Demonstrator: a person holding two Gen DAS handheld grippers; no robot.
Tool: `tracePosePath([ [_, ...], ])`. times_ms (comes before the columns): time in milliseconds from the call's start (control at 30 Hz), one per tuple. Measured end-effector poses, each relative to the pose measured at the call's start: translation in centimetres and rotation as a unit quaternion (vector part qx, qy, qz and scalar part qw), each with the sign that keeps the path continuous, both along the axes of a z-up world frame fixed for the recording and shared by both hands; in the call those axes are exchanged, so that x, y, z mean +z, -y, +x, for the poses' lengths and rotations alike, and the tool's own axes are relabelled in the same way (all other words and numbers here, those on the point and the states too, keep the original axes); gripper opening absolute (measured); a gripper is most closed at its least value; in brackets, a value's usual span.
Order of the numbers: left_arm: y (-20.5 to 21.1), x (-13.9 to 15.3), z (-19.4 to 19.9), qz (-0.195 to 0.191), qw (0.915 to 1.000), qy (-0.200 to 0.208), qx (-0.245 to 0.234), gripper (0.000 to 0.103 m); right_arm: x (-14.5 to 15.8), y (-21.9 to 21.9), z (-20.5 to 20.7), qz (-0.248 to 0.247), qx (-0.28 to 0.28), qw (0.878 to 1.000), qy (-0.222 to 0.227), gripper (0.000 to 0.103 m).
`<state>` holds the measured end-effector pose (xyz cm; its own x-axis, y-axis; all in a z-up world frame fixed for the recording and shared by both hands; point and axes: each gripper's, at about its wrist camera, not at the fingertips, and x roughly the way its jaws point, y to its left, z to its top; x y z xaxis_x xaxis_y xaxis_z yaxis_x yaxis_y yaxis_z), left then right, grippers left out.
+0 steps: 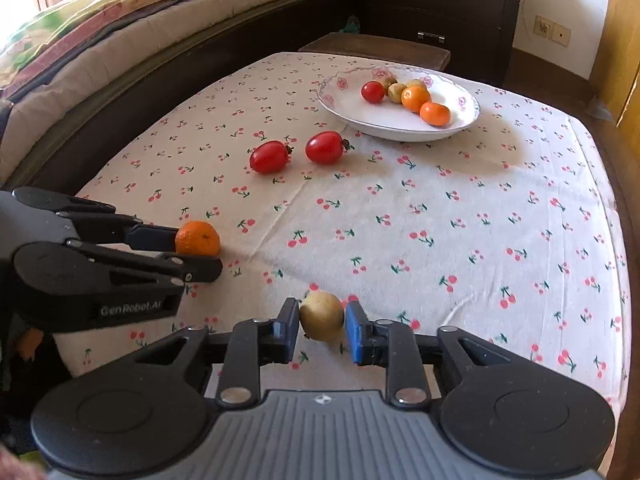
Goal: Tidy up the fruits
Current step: 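Lift the held tangerine and brown fruit and carry them toward the bowl, then lower both held fruits into the white bowl and open both tools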
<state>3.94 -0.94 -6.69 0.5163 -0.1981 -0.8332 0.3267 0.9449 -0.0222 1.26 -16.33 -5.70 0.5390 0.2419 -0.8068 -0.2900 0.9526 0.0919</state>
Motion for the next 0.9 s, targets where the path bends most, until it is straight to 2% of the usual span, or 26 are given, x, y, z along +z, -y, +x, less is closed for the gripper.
tracePosePath([
  [67,0.0,0.0,-0.1,0.001,1.0,0.001,-0.002,0.043,-0.1,0.0,-0.3,-0.004,0.003,1.0,0.003,0.032],
  [300,0.0,-0.1,-0.1,0.0,1.0,0.004,-0.005,0.044,-0.6,-1.0,-0.1,-0.014,0.024,1.0,-0.002,0.033],
  [433,0.0,-0.1,0.0,-0.002,1.0,0.005,-0.003,0.044,-1.1,-1.6,-0.1,-0.047,0.02,0.999,-0.01,0.033],
  [533,0.2,-0.2,0.0,0.002,0.9999,0.009,-0.006,0.044,-0.9,-1.7,-0.1,-0.045,0.016,0.999,-0.017,0.026],
  [733,0.2,0.0,-0.1,0.005,1.0,0.005,0.003,0.04,-0.4,-2.0,0.0,-0.044,0.013,0.999,-0.02,0.026],
  [900,0.7,1.1,-0.5,0.009,0.9998,0.013,0.009,0.04,1.5,-1.9,0.1,-0.031,0.008,0.999,0.002,0.026],
])
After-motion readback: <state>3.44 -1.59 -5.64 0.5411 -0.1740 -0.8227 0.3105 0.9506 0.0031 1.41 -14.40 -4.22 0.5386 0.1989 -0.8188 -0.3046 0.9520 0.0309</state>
